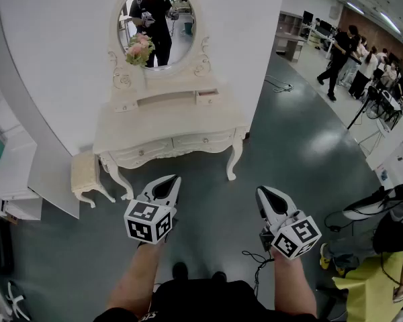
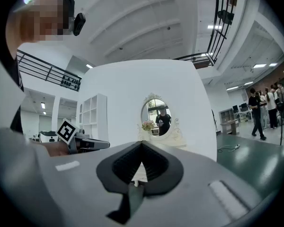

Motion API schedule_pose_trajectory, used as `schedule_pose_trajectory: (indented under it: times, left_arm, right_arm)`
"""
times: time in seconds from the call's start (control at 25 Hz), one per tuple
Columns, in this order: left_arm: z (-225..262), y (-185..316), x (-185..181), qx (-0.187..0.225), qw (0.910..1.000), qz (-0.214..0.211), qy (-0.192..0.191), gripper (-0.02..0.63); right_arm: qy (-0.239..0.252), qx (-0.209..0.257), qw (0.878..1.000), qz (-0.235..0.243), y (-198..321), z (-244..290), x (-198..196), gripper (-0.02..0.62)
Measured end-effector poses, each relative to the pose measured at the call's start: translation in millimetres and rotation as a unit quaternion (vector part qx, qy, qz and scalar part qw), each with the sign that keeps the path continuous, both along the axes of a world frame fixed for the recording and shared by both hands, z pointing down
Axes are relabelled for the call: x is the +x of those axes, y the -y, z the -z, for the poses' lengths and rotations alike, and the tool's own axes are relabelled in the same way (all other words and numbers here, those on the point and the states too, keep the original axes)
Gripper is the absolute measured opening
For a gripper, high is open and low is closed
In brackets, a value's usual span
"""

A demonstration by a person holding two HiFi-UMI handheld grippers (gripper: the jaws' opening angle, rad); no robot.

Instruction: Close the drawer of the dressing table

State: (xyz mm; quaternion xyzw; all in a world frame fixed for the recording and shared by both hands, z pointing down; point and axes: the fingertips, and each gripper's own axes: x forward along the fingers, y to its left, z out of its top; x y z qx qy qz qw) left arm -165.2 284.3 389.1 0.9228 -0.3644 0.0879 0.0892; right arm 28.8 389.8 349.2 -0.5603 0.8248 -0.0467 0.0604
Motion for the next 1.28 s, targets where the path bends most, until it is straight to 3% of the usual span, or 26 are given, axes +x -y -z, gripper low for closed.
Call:
schedule_pose_trajectory:
  times: [0.56,0.8,1.28]
  left_arm:
    - [1,-18,16,0.009,0.9999,0.003,0.005,0.006]
    - [-2,-33,33,0.009,0.9999,0.011,0.006,0.006]
    - [-16,-52,53,-0.009,0.9997,0.021,-0.005,0.008]
  right_arm:
    - [0.006,0.006,1.0,0.014,-15,-5,14,0.008]
    - [0.017,0.025,0.999,0.044,-34,0,25,0.009]
    - [0.044,-0.023,0.995,0.087,-53,-34,27,0.011]
